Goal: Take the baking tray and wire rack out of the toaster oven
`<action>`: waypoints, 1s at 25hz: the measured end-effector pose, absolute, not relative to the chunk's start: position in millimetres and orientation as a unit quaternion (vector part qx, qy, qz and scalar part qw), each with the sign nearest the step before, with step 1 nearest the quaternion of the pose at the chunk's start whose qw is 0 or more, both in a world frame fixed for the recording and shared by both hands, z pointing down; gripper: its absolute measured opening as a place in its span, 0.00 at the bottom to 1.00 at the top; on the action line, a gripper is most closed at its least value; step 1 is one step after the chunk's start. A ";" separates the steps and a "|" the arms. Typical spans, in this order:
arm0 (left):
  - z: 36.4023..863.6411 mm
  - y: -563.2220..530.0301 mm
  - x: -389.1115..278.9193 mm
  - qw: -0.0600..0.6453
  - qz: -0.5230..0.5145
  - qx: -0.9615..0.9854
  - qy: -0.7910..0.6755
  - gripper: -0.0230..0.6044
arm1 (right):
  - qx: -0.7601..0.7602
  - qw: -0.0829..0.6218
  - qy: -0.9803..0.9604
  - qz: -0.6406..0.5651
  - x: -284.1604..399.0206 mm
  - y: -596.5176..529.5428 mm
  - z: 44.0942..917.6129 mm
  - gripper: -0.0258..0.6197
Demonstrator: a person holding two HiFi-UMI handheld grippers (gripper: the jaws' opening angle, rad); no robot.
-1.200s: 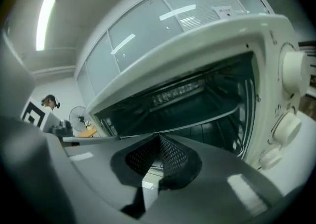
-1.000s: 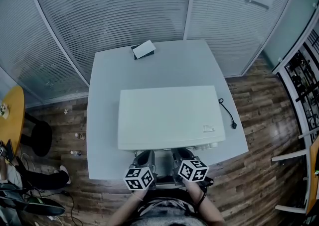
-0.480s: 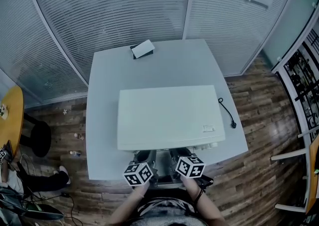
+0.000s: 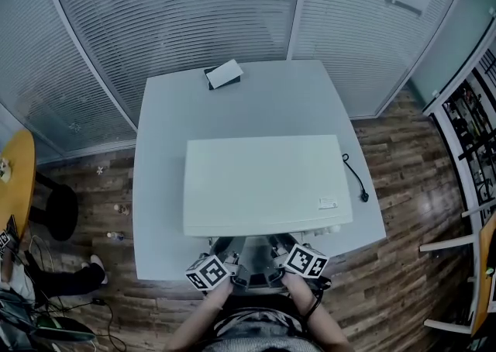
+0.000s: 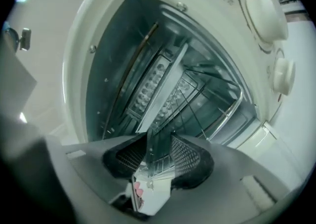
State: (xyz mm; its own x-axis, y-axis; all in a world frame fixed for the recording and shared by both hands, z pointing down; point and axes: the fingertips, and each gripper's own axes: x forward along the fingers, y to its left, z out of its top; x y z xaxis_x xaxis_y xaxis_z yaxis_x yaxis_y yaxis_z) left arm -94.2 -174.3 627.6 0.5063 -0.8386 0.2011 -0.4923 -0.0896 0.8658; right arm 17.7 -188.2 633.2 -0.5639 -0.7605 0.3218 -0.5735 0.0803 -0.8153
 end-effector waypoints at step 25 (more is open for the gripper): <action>631.9 -225.9 -98.1 0.498 -0.240 0.682 -0.479 0.35 | -0.477 0.169 0.732 -0.456 20.5 -233.4 609.6 0.31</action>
